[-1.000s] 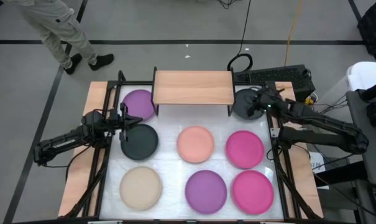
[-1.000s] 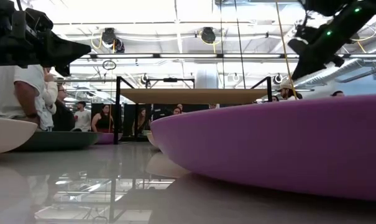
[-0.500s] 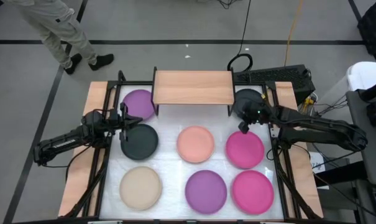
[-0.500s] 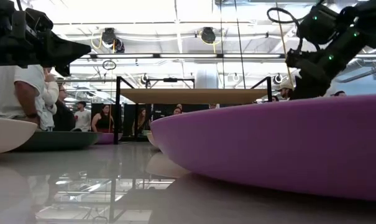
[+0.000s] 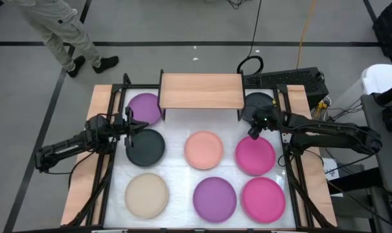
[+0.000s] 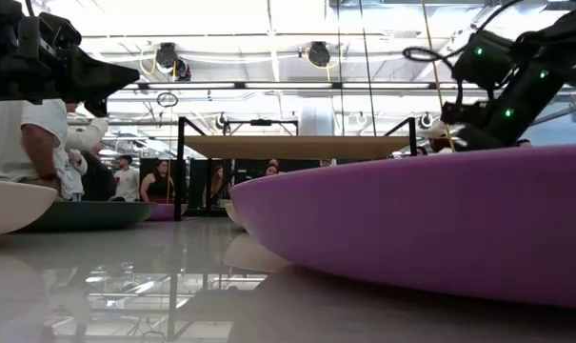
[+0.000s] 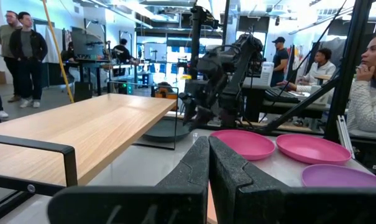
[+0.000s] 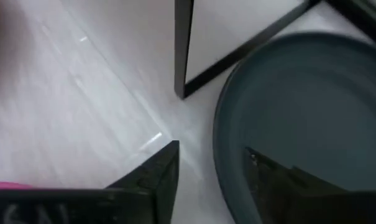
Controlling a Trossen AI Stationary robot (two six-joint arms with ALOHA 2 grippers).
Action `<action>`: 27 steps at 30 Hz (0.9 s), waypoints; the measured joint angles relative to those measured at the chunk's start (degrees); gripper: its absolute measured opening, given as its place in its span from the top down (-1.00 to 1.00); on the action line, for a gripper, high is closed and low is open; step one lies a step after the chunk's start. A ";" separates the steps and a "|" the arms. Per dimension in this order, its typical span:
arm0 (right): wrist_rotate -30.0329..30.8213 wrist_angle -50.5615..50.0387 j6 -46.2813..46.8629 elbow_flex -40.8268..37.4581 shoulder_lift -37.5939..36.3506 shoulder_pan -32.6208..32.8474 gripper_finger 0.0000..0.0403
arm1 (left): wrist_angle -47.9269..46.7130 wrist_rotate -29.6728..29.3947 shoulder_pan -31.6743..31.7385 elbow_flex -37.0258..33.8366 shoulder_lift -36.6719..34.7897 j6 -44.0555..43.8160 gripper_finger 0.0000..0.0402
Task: Place and stack plates onto a shelf
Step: Put the top black plate on the shelf
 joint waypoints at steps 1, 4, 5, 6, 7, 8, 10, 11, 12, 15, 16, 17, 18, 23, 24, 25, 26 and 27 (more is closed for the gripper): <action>-0.01 1.03 0.02 -0.51 0.96 0.00 0.17 | -0.02 0.00 -0.01 0.00 0.00 -0.01 0.98; 0.35 4.12 0.00 -1.53 3.50 -0.04 0.11 | -0.02 0.00 0.01 0.00 0.00 -0.02 0.98; 1.36 4.89 0.00 -1.67 4.37 -0.16 0.11 | -0.02 0.00 0.02 0.00 0.00 0.00 0.98; 2.51 5.44 0.03 -1.82 5.17 -0.35 0.11 | -0.02 0.00 -0.01 0.00 0.00 0.00 0.98; 3.89 5.52 0.09 -1.86 5.94 -0.51 0.11 | 0.00 0.00 -0.01 0.00 0.00 0.00 0.98; 5.32 5.56 0.18 -1.87 6.63 -0.76 0.12 | -0.01 0.00 0.00 0.00 0.00 -0.02 0.98; 7.67 5.67 0.52 -1.87 7.99 -1.36 0.15 | -0.01 0.00 0.00 0.00 0.00 0.00 0.98; 8.35 5.65 0.59 -1.87 8.60 -1.69 0.16 | 0.00 0.00 0.01 0.00 0.00 -0.02 0.98; 8.59 5.61 0.60 -1.87 9.13 -2.03 0.18 | -0.02 0.00 0.02 0.00 0.00 -0.01 0.98; 8.58 5.55 1.12 -1.87 10.52 -3.02 0.25 | -0.02 0.00 0.00 0.00 0.00 -0.02 0.98; 8.56 5.52 1.27 -1.87 10.93 -3.29 0.28 | 0.00 0.00 0.00 0.00 0.00 -0.02 0.98; 8.52 5.54 1.43 -1.87 11.31 -3.51 0.32 | 0.00 0.02 -0.01 0.00 0.00 -0.02 0.98; 8.09 5.51 1.46 -1.87 11.65 -3.80 0.35 | -0.02 0.00 0.00 0.00 0.00 -0.01 0.98; 5.56 5.58 2.54 -1.87 12.23 -4.79 0.66 | -0.01 0.00 0.00 0.00 0.00 0.00 0.98; 5.50 5.82 2.58 -1.86 12.22 -4.79 0.75 | -0.01 0.00 0.01 0.00 0.00 -0.02 0.98; 5.66 6.37 2.46 -1.83 12.12 -4.76 0.85 | -0.02 0.02 0.01 0.00 0.00 0.00 0.98; 5.77 7.03 2.40 -1.78 11.85 -4.76 0.91 | -0.02 0.00 0.02 0.00 0.00 0.00 0.98; 5.82 7.84 2.57 -1.68 11.43 -4.76 0.93 | 0.00 0.00 0.01 0.00 0.00 0.00 0.98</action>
